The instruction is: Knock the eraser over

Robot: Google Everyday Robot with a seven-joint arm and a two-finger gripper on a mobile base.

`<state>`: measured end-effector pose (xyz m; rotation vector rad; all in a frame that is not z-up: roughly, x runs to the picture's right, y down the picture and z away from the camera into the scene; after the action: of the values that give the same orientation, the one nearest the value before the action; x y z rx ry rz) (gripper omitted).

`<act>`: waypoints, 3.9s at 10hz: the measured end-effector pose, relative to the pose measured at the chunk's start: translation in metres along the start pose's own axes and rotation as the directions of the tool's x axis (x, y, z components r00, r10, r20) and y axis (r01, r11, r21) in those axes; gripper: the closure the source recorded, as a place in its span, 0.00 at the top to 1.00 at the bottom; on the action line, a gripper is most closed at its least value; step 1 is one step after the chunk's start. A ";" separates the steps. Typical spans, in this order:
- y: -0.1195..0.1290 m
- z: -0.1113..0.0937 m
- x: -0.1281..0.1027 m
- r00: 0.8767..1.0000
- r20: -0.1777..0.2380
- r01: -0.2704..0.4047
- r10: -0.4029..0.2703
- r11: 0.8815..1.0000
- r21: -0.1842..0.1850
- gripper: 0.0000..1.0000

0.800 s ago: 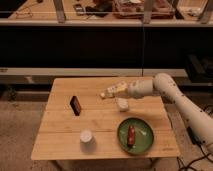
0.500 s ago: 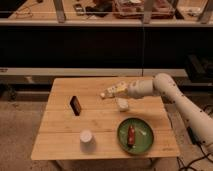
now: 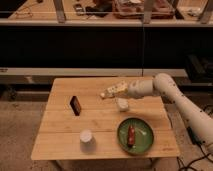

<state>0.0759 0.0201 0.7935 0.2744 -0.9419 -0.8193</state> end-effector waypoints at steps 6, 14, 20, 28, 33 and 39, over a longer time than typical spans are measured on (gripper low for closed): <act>0.000 0.000 0.000 1.000 0.000 0.001 -0.001 1.000 0.000 0.07; -0.008 0.010 0.000 0.999 0.017 0.027 -0.027 1.000 0.000 0.07; -0.032 0.101 -0.003 0.974 0.124 0.190 -0.189 0.982 0.001 0.07; -0.039 0.185 0.033 0.968 0.127 0.209 -0.216 0.976 0.065 0.07; -0.044 0.227 0.026 0.953 0.145 0.263 -0.267 0.964 0.052 0.07; -0.055 0.274 0.001 0.935 0.196 0.290 -0.294 0.956 0.049 0.07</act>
<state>-0.1713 0.0184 0.9237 0.3594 -1.1150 -1.1283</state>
